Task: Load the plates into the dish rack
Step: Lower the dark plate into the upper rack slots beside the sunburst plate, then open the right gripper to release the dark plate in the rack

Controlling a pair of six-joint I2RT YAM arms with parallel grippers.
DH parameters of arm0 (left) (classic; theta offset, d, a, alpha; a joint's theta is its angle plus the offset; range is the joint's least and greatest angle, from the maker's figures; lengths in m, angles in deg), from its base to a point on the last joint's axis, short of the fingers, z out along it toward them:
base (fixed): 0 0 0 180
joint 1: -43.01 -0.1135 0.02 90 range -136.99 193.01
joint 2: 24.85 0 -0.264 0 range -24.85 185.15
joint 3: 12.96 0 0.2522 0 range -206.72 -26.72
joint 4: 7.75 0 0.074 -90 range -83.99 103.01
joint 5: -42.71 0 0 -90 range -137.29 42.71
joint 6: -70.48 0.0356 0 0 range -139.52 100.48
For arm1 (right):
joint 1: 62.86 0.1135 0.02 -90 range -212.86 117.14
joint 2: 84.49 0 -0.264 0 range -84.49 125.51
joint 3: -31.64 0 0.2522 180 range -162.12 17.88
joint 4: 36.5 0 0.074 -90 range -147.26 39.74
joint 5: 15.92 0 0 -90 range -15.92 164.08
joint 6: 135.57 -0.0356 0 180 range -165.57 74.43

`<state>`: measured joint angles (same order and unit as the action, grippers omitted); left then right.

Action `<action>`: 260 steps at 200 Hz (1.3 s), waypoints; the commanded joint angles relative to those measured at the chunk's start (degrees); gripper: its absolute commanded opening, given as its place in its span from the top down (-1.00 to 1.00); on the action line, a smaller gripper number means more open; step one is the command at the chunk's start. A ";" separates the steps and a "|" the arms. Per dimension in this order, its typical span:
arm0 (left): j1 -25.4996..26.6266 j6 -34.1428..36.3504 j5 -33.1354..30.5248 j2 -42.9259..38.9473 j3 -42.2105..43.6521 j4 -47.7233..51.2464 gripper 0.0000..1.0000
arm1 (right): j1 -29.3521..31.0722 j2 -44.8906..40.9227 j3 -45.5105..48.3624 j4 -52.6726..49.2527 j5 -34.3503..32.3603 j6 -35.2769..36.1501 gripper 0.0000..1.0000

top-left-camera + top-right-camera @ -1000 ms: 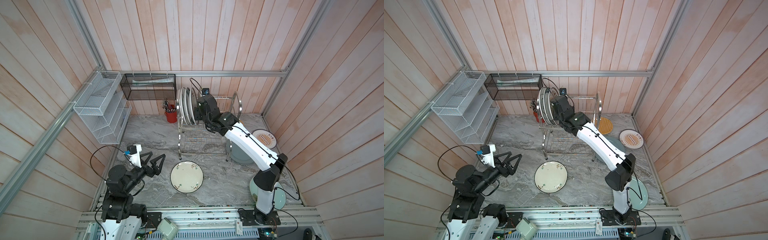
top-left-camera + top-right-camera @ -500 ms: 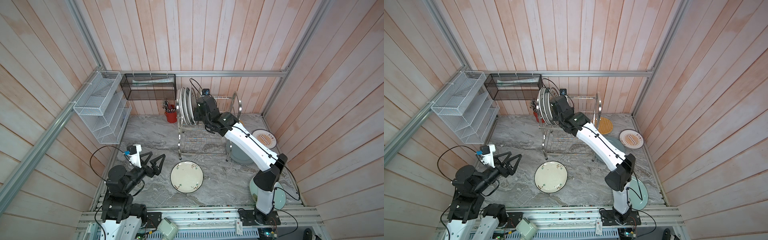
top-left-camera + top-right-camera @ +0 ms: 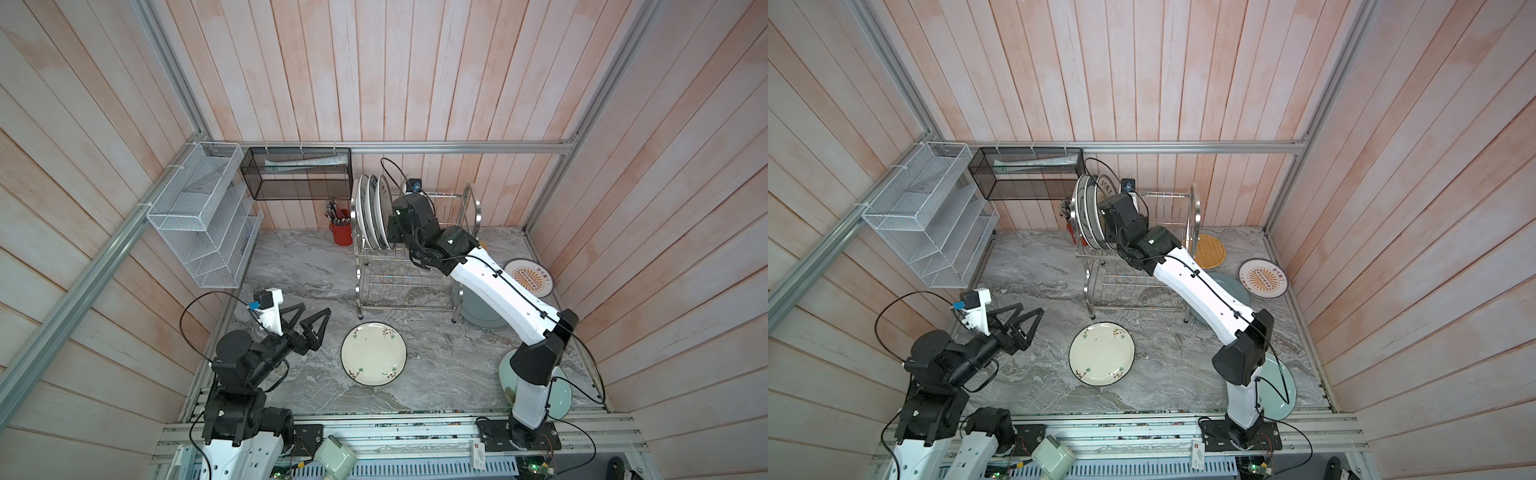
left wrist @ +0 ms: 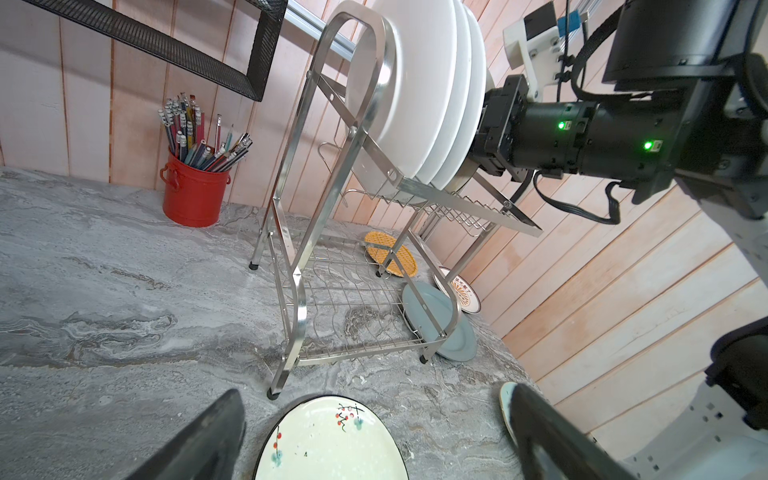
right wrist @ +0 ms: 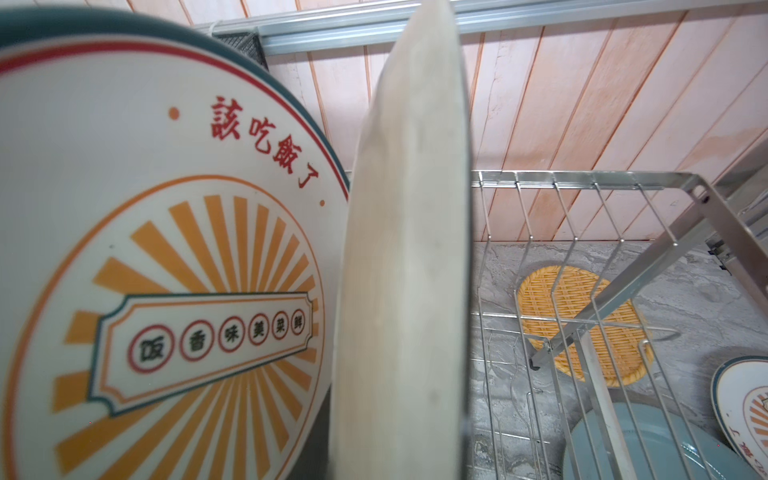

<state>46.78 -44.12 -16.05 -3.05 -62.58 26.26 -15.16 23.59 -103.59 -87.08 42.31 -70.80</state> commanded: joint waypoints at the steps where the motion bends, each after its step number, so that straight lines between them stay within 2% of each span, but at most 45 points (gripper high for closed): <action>1: 0.00 1.04 0.75 0.66 0.79 -0.04 -1.00 | 1.21 -2.39 1.64 1.08 -0.92 -1.09 0.74; 41: 0.01 1.08 0.49 1.68 0.74 0.16 -1.00 | 1.17 -4.18 5.72 4.04 -0.28 -0.98 0.76; 69: 0.01 1.05 0.06 1.88 0.79 0.32 -1.00 | 1.17 -3.42 4.98 3.86 -1.05 -1.31 0.75; 161: 0.01 1.12 -0.13 1.86 0.75 0.34 -1.00 | 2.09 0.43 -0.05 1.40 -1.07 -3.65 0.38; 166: -0.03 1.11 -0.09 1.85 0.68 0.36 -1.00 | 2.13 0.78 -0.86 0.96 -1.21 -3.90 0.31; 181: 0.01 1.07 0.03 1.77 0.70 0.41 -1.00 | 2.22 1.71 -2.76 0.01 -1.10 -4.25 0.25; 187: 0.01 1.18 0.09 1.77 0.69 0.40 -1.00 | 2.30 2.04 -3.39 -0.38 -1.07 -4.48 0.15; 235: 0.01 1.22 0.31 1.44 0.70 0.43 -1.00 | 2.74 2.60 -6.32 -1.57 -1.21 -5.66 0.05; 243: -0.03 1.17 0.31 1.48 0.70 0.47 -1.00 | 2.82 2.30 -6.30 -1.52 -1.37 -5.93 -0.07; 260: 0.01 1.18 0.40 1.35 0.61 0.42 -1.00 | 3.01 1.56 -5.94 -1.39 -1.45 -6.22 -0.08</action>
<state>46.78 -44.12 -16.18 -1.19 -62.54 26.66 -13.35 25.03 -108.64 -87.60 40.93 -75.78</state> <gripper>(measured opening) 0.999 0.535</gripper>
